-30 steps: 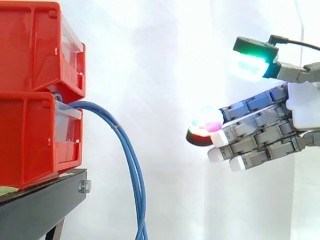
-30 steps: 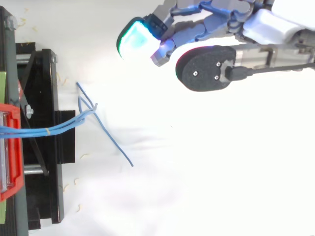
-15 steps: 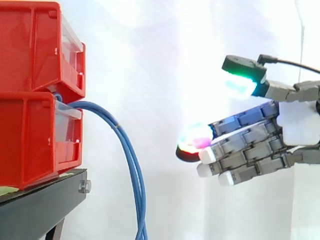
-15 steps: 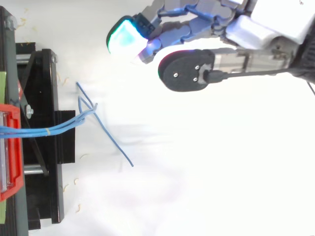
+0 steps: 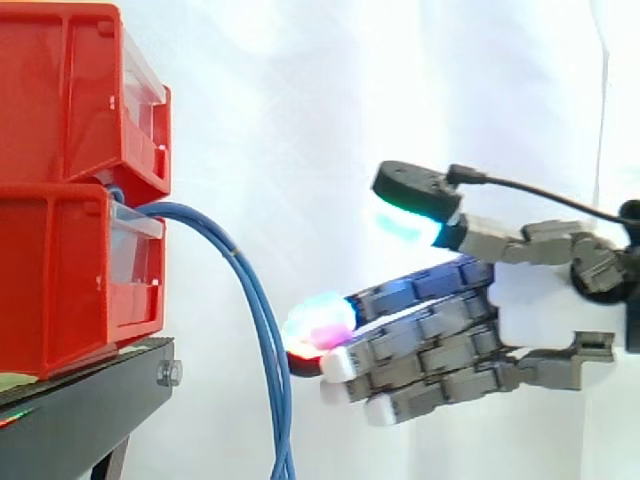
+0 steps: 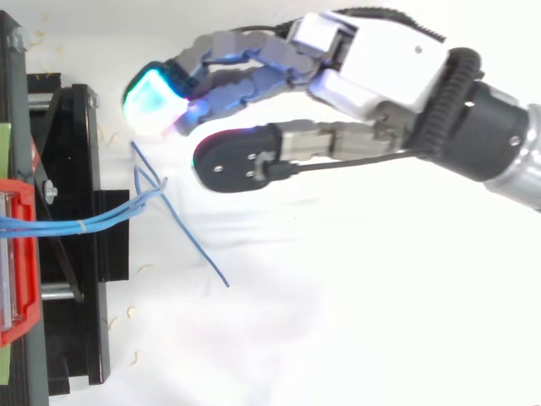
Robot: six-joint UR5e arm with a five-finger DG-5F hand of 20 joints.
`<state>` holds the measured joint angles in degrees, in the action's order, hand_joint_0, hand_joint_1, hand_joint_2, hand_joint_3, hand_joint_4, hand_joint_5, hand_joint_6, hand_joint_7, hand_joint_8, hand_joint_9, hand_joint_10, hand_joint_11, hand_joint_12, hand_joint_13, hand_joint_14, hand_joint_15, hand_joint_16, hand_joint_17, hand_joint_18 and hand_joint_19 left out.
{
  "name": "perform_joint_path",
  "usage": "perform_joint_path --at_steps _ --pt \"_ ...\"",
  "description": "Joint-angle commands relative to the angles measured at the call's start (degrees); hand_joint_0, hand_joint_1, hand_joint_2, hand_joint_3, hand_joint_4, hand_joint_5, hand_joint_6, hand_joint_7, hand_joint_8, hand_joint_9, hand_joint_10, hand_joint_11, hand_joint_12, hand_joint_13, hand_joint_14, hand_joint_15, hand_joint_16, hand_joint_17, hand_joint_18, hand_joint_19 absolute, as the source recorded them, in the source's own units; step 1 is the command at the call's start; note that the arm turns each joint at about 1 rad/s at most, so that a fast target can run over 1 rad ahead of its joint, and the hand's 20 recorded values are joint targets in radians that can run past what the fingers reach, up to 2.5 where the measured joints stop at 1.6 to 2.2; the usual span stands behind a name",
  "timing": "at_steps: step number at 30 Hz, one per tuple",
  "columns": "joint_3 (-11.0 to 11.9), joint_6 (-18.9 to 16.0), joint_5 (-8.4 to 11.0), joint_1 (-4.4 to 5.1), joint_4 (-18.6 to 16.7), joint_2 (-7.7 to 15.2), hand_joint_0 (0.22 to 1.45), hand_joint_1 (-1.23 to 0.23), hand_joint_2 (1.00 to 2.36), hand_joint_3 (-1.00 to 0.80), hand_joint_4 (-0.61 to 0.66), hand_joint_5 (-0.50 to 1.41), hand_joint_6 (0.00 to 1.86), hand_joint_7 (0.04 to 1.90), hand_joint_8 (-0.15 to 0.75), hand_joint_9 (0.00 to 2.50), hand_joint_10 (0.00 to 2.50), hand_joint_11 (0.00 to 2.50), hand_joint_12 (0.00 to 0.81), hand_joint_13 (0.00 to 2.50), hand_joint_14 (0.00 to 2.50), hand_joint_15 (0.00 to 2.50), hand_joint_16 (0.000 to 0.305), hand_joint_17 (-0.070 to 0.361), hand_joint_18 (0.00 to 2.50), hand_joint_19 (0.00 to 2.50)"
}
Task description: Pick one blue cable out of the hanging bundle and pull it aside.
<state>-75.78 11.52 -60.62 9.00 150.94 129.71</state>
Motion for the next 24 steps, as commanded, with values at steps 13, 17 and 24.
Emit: perform_joint_path --at_steps 13,17,24 --pt "10.8 -3.3 -2.93 1.81 -0.6 10.4 0.48 -0.50 1.00 -0.50 0.38 -0.18 0.50 0.80 0.332 0.74 0.01 0.23 0.429 0.59 0.01 0.28 0.058 0.130 0.43 0.52" --pt "10.8 -3.0 -3.10 2.61 -0.4 10.4 0.48 -0.50 1.00 -0.50 0.39 -0.17 0.50 0.82 0.330 0.75 0.01 0.24 0.430 0.59 0.01 0.28 0.058 0.131 0.44 0.53" --pt "10.9 -3.0 -3.28 3.05 -0.4 10.4 0.48 -0.50 1.00 -0.50 0.41 -0.16 0.50 0.85 0.334 0.76 0.01 0.26 0.431 0.61 0.01 0.29 0.058 0.131 0.45 0.54"
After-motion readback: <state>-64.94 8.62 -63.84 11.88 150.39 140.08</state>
